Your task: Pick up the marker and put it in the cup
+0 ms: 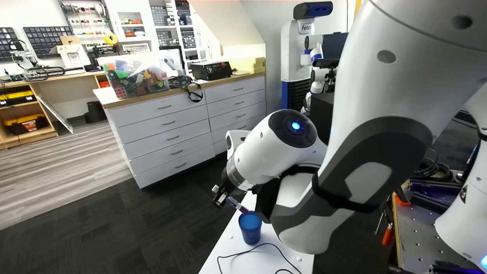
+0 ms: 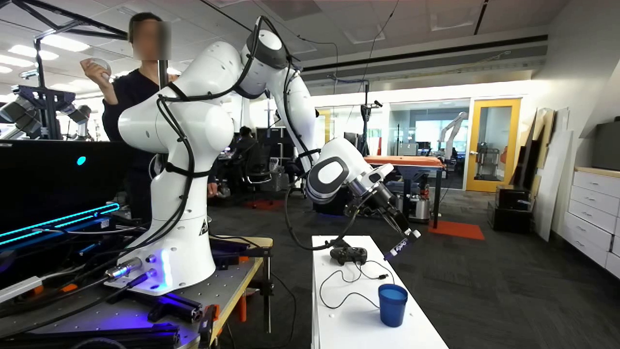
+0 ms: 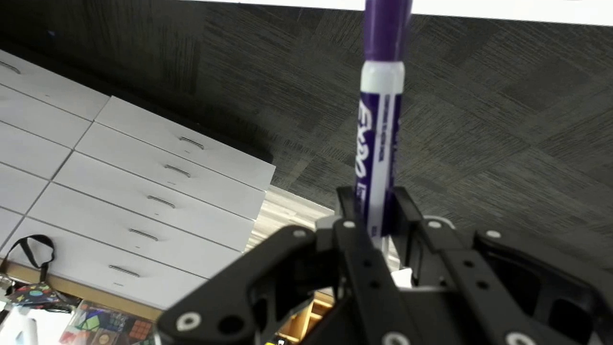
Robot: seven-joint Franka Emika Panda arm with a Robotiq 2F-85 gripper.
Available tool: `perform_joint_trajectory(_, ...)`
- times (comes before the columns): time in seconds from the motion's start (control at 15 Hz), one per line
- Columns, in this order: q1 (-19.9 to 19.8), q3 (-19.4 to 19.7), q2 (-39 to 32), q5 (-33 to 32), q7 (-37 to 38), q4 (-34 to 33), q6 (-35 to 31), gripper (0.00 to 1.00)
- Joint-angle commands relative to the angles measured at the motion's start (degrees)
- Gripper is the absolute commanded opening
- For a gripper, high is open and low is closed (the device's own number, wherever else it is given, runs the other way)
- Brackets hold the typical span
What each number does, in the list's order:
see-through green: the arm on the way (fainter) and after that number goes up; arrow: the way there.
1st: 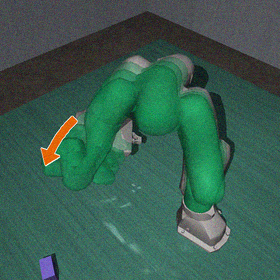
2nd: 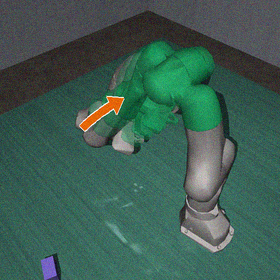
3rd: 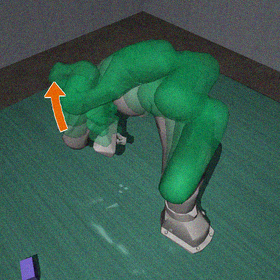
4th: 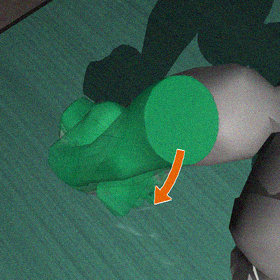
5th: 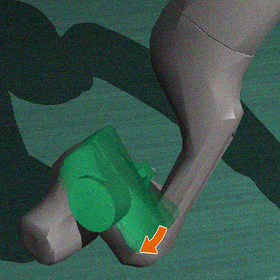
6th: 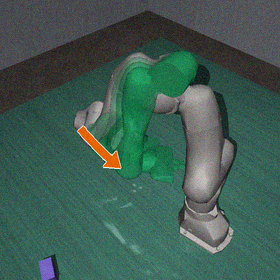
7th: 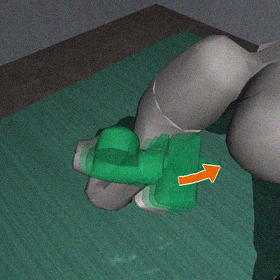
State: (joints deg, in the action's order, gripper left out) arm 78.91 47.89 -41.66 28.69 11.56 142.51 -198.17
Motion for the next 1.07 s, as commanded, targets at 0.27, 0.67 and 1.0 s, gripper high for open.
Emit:
perform_joint_trajectory(0.27, -1.35, -1.70, -2.02, 0.94, -0.59, -0.92, 0.01, 0.06)
perform_joint_trajectory(0.67, -2.96, -3.35, -3.99, 0.67, -0.49, -2.67, 0.02, 0.06)
perform_joint_trajectory(1.0, -2.24, -3.44, -6.46, 2.21, 0.37, -3.87, 0.02, 0.06)
